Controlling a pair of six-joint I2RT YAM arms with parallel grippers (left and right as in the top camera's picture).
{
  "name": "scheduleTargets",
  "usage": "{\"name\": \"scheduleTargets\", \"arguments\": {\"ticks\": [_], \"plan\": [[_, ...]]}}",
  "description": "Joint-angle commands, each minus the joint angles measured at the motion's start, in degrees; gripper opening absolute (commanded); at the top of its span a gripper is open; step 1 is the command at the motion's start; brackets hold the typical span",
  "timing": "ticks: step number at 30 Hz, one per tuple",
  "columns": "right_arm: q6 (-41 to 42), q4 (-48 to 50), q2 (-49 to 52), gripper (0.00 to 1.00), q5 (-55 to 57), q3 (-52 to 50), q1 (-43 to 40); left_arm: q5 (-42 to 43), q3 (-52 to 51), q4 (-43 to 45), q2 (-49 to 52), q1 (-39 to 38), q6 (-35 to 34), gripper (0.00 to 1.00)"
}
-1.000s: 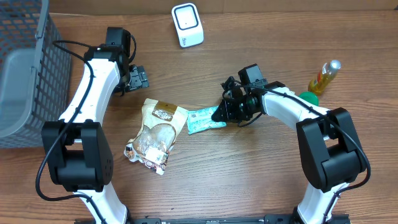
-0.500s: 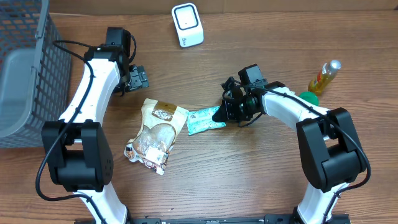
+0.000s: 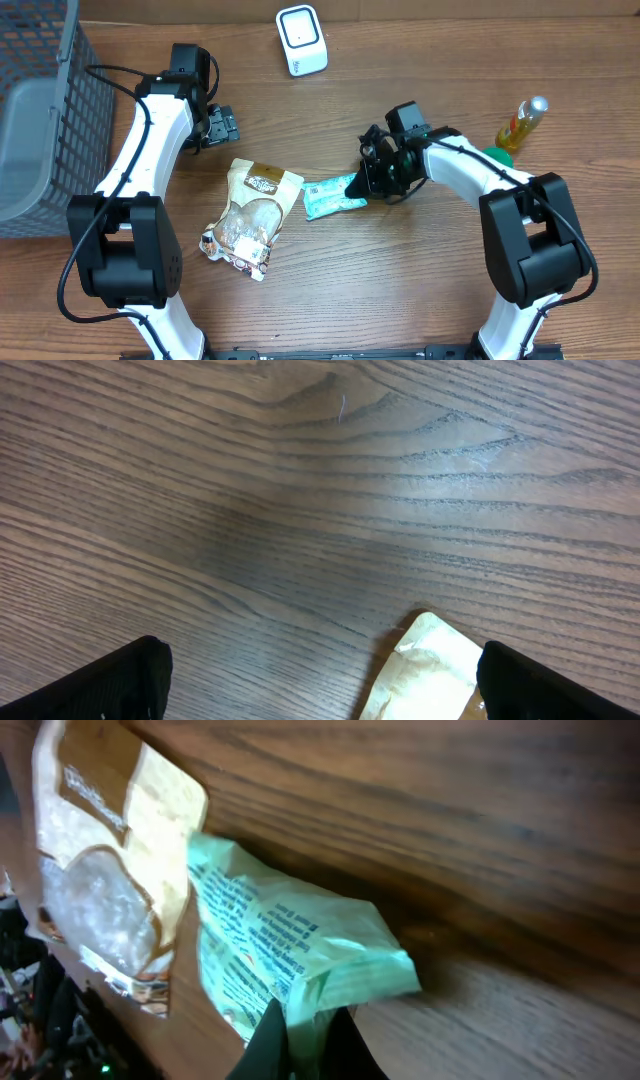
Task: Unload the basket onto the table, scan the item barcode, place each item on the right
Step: 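Hold the mint-green packet with the right gripper, then lift the mint-green packet with the right gripper to the white scanner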
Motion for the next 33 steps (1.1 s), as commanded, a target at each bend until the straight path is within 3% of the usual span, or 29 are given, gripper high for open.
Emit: {"name": "scheduleTargets", "arguments": {"ticks": [1,5,8,14,20,25,33], "plan": [[-5.0,-4.1,-3.3,0.04,-0.1,8.7,-0.5,-1.2,0.6,0.1,0.2,-0.1,0.2,0.99],[-9.6,-16.7,-3.4,0.04,12.1,22.9,0.3,-1.2,0.6,0.1,0.2,-0.1,0.2,1.00],[-9.6,-19.6,-3.4,0.04,16.5,32.2,0.5,-1.2,0.6,0.1,0.2,-0.1,0.2,1.00],[-11.9,-8.3,-3.4,0.04,21.8,43.1,1.5,-1.2,0.6,0.1,0.2,-0.1,0.2,1.00],[-27.1,1.2,-1.9,0.04,22.6,42.9,4.0,-1.2,0.6,0.1,0.2,-0.1,0.2,0.99],[-41.2,5.3,2.2,0.04,32.9,42.8,7.0,-1.2,0.6,0.1,0.2,-0.1,0.2,1.00],[-54.2,17.7,10.9,0.04,48.9,42.8,9.1,-1.2,0.6,0.1,0.2,-0.1,0.2,0.99]]}}
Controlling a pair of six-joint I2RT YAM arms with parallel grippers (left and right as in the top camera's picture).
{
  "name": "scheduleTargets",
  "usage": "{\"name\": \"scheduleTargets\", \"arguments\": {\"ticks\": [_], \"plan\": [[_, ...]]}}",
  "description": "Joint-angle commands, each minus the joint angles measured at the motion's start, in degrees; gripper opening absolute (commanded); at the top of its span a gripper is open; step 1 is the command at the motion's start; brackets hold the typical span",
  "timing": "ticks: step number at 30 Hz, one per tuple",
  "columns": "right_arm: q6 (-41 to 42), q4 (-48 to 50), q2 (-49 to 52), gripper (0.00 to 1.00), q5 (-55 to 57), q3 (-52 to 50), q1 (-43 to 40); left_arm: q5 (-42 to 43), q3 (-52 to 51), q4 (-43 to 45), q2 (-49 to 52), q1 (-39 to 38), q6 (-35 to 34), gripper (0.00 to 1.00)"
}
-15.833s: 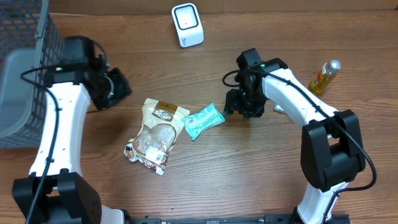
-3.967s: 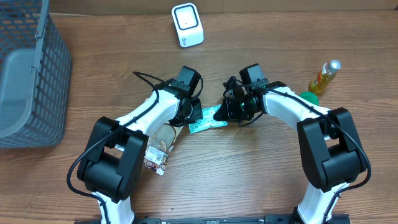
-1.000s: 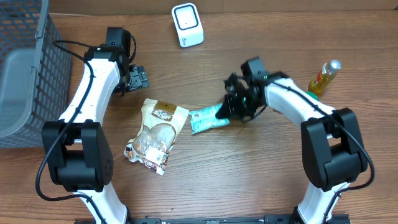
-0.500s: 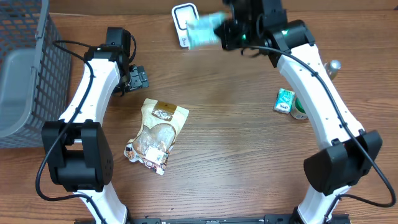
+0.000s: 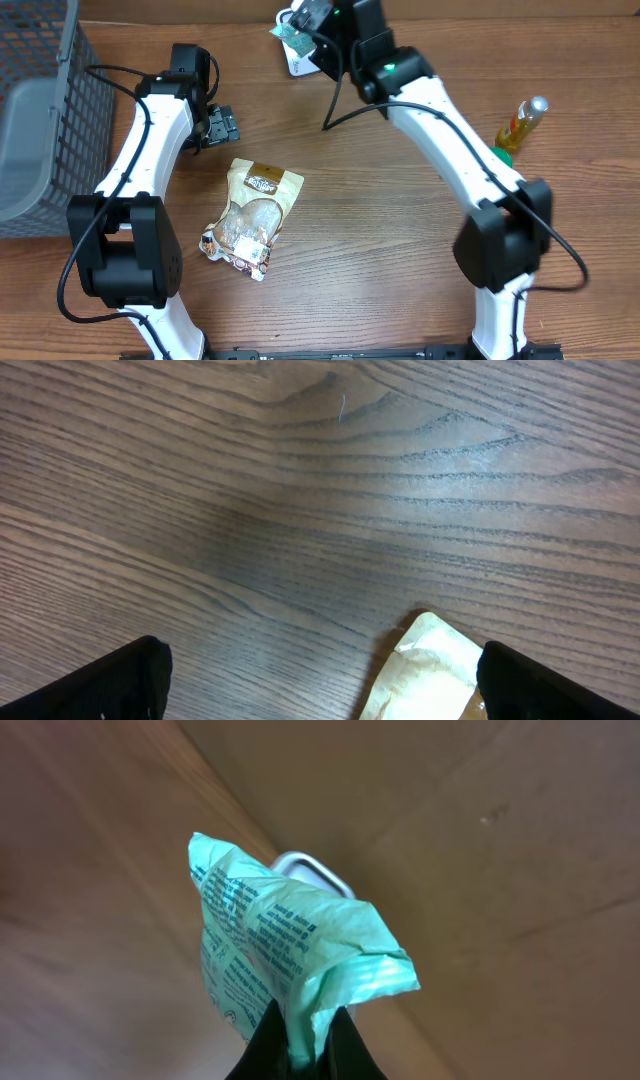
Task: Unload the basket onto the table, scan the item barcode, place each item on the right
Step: 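Lift the mint-green packet with the right gripper to the white scanner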
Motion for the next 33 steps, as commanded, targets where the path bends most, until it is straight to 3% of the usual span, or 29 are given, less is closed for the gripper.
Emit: {"name": "scheduleTargets", "arguments": {"ticks": [1,8,16,19,26,33], "plan": [[-9.2,5.2,3.4,0.04,10.5,0.8,0.1,-1.1,0.6,0.1,0.2,-0.1,0.2,1.00],[-11.6,15.5,8.8,0.04,14.1,0.8,0.1,-1.1,0.6,0.1,0.2,-0.1,0.2,1.00],[-23.4,26.1,16.1,0.04,17.8,0.8,0.6,-1.1,0.6,0.1,0.2,-0.1,0.2,1.00],[-24.2,30.0,17.9,0.04,20.3,0.8,0.8,-1.1,0.6,0.1,0.2,-0.1,0.2,1.00],[-23.9,26.4,19.1,0.04,17.6,0.7,1.6,-1.1,0.6,0.1,0.2,-0.1,0.2,1.00],[-17.4,21.6,19.1,0.04,16.5,0.7,3.1,-1.1,0.6,0.1,0.2,-0.1,0.2,1.00]]}}
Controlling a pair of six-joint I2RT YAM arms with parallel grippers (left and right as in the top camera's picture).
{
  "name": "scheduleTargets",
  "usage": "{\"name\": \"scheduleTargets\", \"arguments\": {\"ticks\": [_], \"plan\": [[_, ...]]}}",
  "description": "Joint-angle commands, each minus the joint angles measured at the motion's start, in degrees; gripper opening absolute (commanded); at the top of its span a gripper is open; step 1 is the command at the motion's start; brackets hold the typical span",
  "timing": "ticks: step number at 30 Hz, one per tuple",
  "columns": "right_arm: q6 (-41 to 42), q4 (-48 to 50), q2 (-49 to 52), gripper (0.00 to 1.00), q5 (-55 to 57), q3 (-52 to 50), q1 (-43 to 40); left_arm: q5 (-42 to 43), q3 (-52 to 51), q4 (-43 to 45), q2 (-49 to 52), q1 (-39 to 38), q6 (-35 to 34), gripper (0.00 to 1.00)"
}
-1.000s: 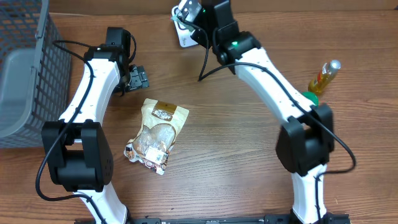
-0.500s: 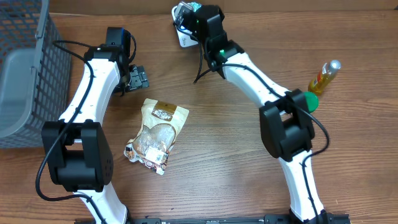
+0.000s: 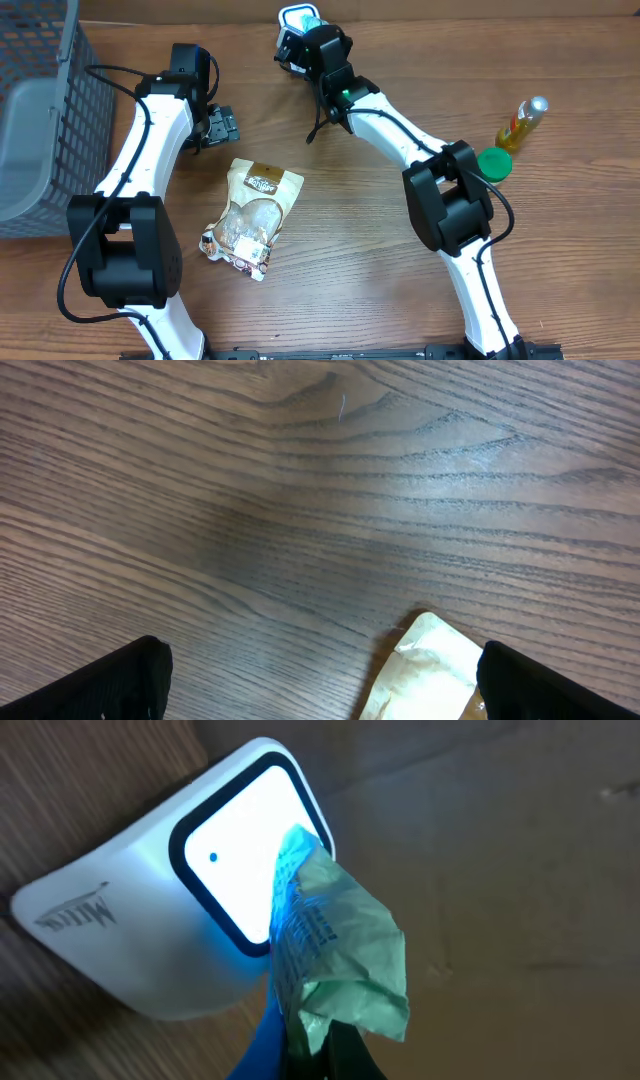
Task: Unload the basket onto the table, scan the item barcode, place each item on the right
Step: 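Lift the mint-green packet with the right gripper to the white scanner, then lower the mint-green packet to the table and open the right gripper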
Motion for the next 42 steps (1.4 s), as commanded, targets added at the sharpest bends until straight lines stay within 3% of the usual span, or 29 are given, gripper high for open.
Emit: {"name": "scheduleTargets", "arguments": {"ticks": [1,16,24,29,32,37,42], "plan": [[4.2,-1.5,0.3,0.04,-1.8,0.7,1.2,-1.1,0.6,0.1,0.2,-0.1,0.2,0.99],[4.4,-9.5,0.3,0.04,-9.7,0.7,2.2,-1.1,0.6,0.1,0.2,-0.1,0.2,0.99],[4.6,-3.5,-2.4,0.04,2.4,0.7,2.4,-1.1,0.6,0.1,0.2,-0.1,0.2,1.00],[11.5,-4.5,-9.3,0.04,1.9,0.7,2.5,-1.1,0.6,0.1,0.2,-0.1,0.2,1.00],[14.8,-8.5,-13.7,0.04,0.4,0.7,2.5,-1.2,0.6,0.1,0.2,-0.1,0.2,1.00],[23.0,-23.5,-19.8,0.04,-4.0,0.7,2.2,-1.1,0.6,0.1,0.2,-0.1,0.2,1.00],[41.7,-46.1,-21.4,0.04,-8.7,0.7,0.9,-1.1,0.6,0.1,0.2,-0.1,0.2,0.99]]}}
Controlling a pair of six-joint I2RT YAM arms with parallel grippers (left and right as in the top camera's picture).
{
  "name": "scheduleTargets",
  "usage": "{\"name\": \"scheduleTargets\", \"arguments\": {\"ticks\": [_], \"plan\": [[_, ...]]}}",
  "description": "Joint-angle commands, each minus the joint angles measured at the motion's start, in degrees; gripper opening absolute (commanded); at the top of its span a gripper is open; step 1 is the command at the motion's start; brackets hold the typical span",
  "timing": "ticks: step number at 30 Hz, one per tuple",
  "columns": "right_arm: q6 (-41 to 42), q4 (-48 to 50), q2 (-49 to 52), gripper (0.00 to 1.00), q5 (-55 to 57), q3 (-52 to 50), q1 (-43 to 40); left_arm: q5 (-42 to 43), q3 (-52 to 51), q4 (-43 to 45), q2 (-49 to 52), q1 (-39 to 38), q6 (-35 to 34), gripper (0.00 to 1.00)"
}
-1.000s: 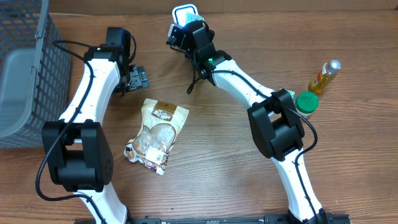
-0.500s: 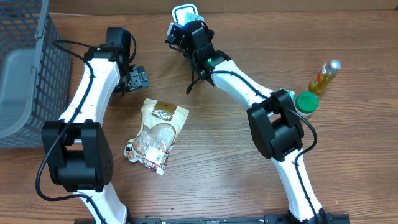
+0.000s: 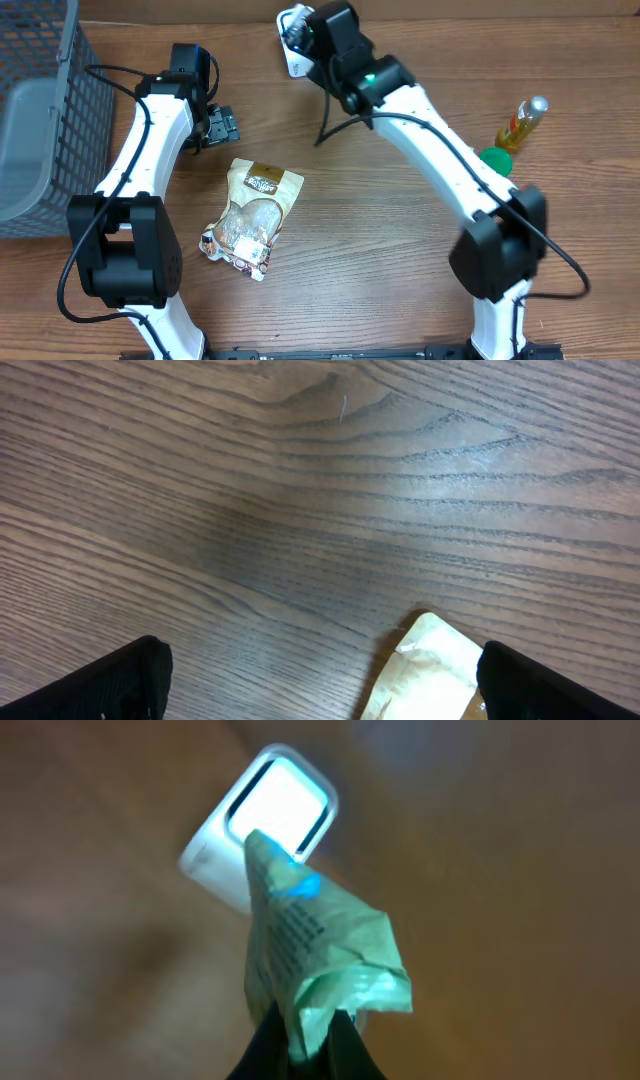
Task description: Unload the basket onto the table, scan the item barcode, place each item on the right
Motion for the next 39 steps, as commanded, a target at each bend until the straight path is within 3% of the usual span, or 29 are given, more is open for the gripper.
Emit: {"name": "scheduleTargets", "arguments": {"ticks": [1,6,10,19,23,25,31,34,39], "plan": [[17.6,-11.7,-0.1,0.04,-7.8,0.2,-1.4,-1.0,0.6,0.1,0.2,-0.1,0.2,0.99],[24.1,-26.3,1.2,0.04,-24.0,-0.7,-4.7,-1.0,0.6,0.1,0.2,-0.1,0.2,1.00],[24.0,-33.1,1.2,0.04,-27.7,-3.9,-7.0,-1.0,0.6,0.1,0.2,-0.1,0.2,1.00],[24.0,-34.2,1.2,0.05,-28.5,-13.1,-11.0,-1.0,0.6,0.1,0.2,-0.1,0.2,1.00],[24.0,-30.0,1.2,0.20,-25.3,-17.5,-12.2,-1.0,0.6,0.1,0.2,-0.1,0.2,1.00],[24.1,-28.3,1.2,0.51,-21.8,-18.7,-12.7,-1.0,0.6,0.1,0.2,-0.1,0.2,1.00],[32.6,-20.7,1.2,0.90,-16.9,-19.1,-12.9,-1.0,0.6,0.1,0.2,-0.1,0.2,1.00],[42.6,-17.7,1.2,0.93,-20.8,-19.1,-12.5,-1.0,0.6,0.1,0.2,-0.1,0.2,0.99],[44.5,-13.6,1.2,1.00,-31.5,-19.1,-10.0,-1.0,0.6,0.1,0.2,-0.1,0.2,1.00]]}}
